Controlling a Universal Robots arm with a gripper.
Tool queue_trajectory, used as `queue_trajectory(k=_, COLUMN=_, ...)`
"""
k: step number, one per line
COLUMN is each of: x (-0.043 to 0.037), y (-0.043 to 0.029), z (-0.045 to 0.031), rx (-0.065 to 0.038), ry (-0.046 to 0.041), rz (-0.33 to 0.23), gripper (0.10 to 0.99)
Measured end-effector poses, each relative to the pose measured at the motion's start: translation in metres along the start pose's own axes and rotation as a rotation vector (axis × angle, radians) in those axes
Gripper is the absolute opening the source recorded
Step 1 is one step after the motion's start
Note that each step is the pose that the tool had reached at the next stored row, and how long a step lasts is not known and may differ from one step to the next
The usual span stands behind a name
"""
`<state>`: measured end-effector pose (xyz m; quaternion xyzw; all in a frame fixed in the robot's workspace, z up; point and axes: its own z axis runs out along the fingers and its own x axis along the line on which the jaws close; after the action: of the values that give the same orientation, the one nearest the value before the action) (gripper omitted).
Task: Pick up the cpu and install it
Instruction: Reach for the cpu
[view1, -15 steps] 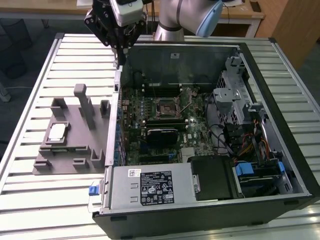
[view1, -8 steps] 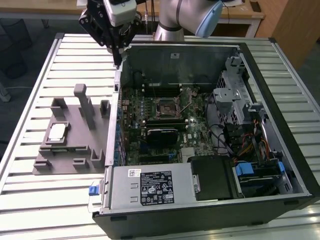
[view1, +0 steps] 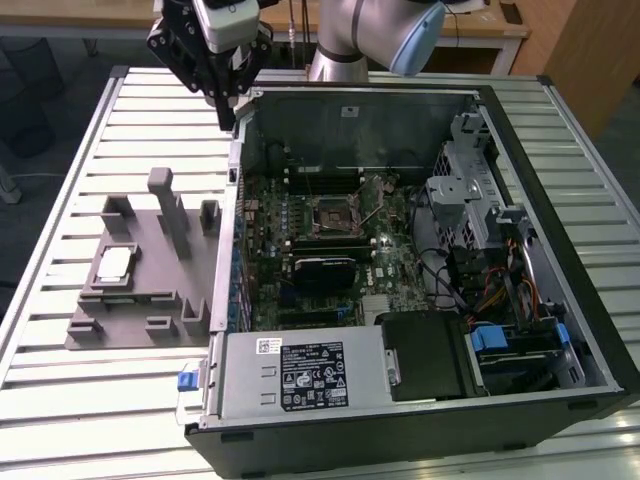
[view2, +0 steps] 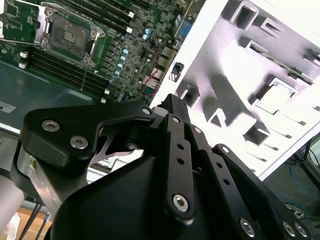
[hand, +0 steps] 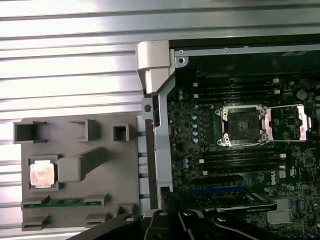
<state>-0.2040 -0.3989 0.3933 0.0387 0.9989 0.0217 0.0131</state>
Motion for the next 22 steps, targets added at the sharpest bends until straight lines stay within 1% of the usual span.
queue_trajectory(k=15, x=0.0185, y=-0.0014, z=-0.0005, rx=0.0, ry=-0.0001, rz=0.0, gripper=0.106)
queue_trajectory(k=22, x=0.0289, y=-0.0023, z=-0.0008, rx=0.0, ry=0.0, rz=0.001, gripper=0.106)
